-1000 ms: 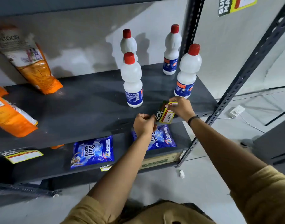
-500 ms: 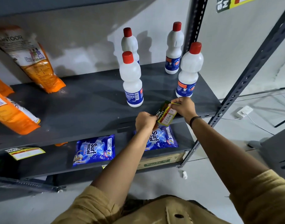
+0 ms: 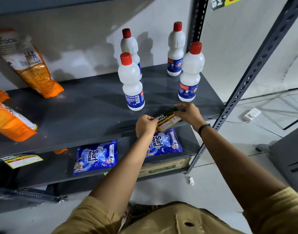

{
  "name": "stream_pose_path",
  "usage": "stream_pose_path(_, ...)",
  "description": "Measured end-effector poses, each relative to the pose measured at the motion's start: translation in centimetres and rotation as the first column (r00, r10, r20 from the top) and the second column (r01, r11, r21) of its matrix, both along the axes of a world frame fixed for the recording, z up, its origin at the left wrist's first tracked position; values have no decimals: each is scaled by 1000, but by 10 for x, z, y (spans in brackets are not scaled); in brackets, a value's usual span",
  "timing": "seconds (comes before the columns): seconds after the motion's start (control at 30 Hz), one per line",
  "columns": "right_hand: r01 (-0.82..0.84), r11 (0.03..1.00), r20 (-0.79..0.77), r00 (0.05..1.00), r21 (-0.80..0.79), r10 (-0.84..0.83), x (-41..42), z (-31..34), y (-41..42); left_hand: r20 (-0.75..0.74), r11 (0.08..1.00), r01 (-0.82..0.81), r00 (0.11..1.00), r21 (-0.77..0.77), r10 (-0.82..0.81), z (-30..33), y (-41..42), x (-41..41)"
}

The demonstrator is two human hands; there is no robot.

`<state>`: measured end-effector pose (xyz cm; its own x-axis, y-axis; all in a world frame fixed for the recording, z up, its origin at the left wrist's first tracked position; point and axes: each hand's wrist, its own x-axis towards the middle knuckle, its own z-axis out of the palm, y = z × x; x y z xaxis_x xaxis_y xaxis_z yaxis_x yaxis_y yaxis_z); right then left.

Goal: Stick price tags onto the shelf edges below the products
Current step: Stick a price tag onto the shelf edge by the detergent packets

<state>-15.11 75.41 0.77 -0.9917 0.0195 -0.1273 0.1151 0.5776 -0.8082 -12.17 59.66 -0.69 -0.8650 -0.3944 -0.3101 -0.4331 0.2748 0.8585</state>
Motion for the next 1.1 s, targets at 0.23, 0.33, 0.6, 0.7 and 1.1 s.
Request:
stream_pose_path(0.23, -64, 998, -99, 993, 11, 65, 33, -12, 14, -246, 973, 131, 953, -188, -175, -1, -3, 31)
stream_pose_path(0.33, -105, 989, -154, 981, 99, 120, 46, -25, 18, -299, 947, 152, 924, -285, -238, -15, -6, 48)
stream_pose_path(0.6, -127, 871, -264, 923, 474, 278, 55, -41, 14, -205, 764, 201, 893, -612, -400, -36, -8, 59)
stream_pose_path(0.7, -151, 775, -257, 890, 613, 376, 50, -39, 11, -156, 688, 212, 889, -694, -431, -39, -9, 54)
stream_pose_path(1.1, -115, 696, -237, 890, 709, 389, 43, -34, 7, -68, 650, 198, 930, -734, -361, -39, -1, 41)
